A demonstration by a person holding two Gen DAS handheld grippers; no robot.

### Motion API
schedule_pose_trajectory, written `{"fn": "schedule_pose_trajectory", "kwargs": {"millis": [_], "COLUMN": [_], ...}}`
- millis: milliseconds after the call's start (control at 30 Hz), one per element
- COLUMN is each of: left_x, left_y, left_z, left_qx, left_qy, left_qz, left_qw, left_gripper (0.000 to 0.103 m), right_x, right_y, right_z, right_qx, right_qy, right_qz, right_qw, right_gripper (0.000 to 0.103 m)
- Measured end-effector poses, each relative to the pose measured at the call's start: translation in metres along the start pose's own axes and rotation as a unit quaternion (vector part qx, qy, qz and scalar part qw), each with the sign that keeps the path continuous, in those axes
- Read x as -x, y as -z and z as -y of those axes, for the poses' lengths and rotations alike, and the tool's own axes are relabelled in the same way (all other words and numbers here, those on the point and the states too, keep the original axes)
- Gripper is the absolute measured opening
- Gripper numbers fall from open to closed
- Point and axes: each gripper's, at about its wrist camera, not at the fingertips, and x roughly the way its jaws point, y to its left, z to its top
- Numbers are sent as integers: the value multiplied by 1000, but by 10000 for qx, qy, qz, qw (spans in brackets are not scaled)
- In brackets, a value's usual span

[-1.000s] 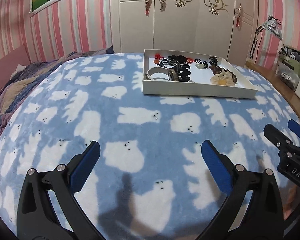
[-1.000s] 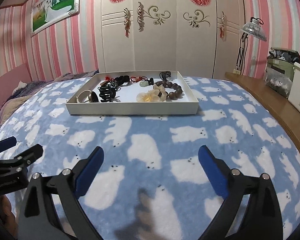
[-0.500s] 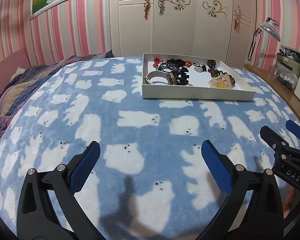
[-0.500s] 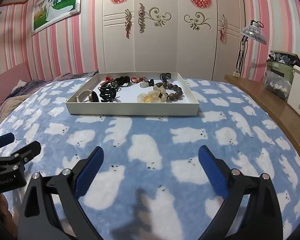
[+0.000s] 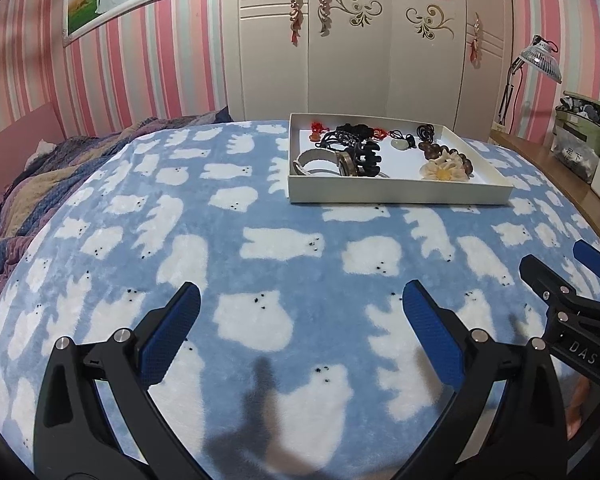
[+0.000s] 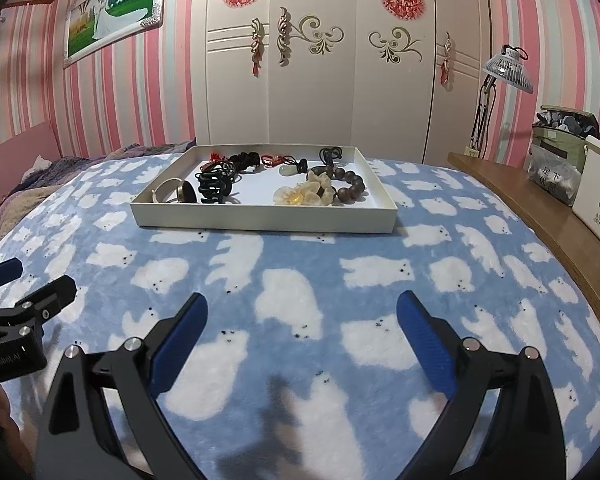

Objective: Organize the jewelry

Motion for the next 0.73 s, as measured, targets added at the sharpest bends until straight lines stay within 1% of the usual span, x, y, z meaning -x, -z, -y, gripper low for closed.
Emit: {"fn": "schedule_pose_trajectory", "kwargs": {"millis": [367, 733], "left_x": [-1, -4], "left_y": [0, 0], "left_z": [-1, -2], "left_qx": [1, 40], "left_qy": [-36, -49], "left_qz": [-8, -114], "left_qw": [10000, 9999], "left_gripper": [100, 100], "right_x": [0, 0], "right_y": [0, 0], "right_z": [1, 0], "right_qx": [2, 3], "right_qy": [-5, -6], "right_qz": [-2, -3], "right_qw": [10000, 10000], "right_gripper": [95, 96]}}
